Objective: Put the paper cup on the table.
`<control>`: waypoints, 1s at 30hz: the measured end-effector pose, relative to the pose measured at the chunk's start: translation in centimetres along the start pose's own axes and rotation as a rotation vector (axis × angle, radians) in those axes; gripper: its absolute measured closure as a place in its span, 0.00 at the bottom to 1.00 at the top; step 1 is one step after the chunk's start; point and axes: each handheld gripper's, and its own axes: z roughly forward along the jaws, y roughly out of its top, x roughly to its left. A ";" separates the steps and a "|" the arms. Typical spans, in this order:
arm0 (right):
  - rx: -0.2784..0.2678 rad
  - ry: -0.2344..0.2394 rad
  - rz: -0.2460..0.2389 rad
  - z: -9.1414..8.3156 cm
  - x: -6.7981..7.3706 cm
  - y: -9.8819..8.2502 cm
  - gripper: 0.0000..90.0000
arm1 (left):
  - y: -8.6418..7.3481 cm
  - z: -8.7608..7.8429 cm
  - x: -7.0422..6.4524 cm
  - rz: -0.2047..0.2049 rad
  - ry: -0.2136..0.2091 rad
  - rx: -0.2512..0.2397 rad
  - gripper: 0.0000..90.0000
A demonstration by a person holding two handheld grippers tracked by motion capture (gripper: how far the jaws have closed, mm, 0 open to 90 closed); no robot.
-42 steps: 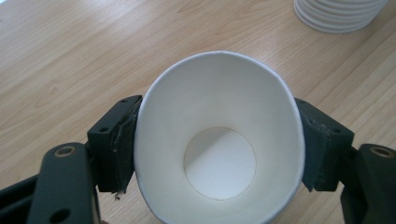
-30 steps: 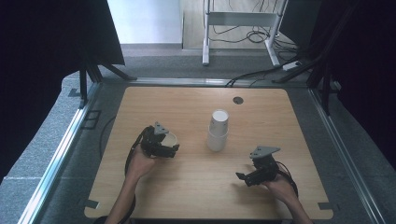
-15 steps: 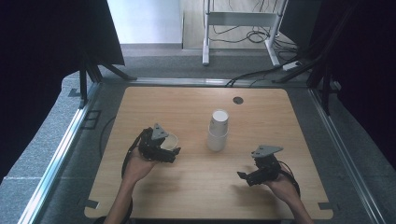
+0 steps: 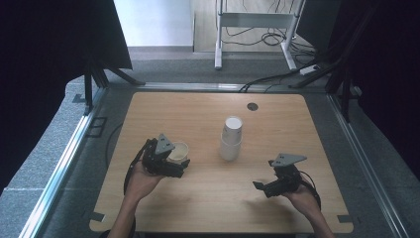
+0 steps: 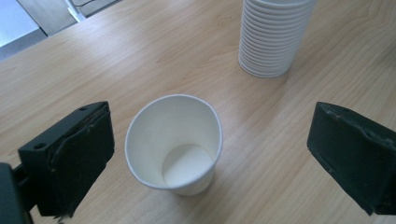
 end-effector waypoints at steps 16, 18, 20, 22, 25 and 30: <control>-0.029 0.009 0.017 -1.0 0.7 -0.8 0.00 | -4.0 -2.2 -1.2 -0.045 0.001 -0.029 0.00; -0.026 0.006 0.017 -1.0 0.7 -1.1 0.00 | -4.9 -2.2 -1.4 -0.050 0.001 -0.029 0.00; -0.025 0.007 0.023 -0.9 0.7 -1.4 0.00 | -5.9 -2.1 -1.6 -0.053 0.008 -0.022 0.00; -0.018 -0.004 0.024 -0.9 0.7 -1.8 0.00 | -6.6 -2.1 -1.7 -0.062 0.005 -0.021 0.00; -0.007 -0.017 0.024 -0.8 0.7 -2.3 0.00 | -7.7 -1.7 -1.8 -0.084 -0.016 -0.006 0.00; 0.020 -0.038 0.013 -0.6 0.7 -3.1 0.00 | -8.7 -0.8 -2.2 -0.085 -0.039 0.026 0.00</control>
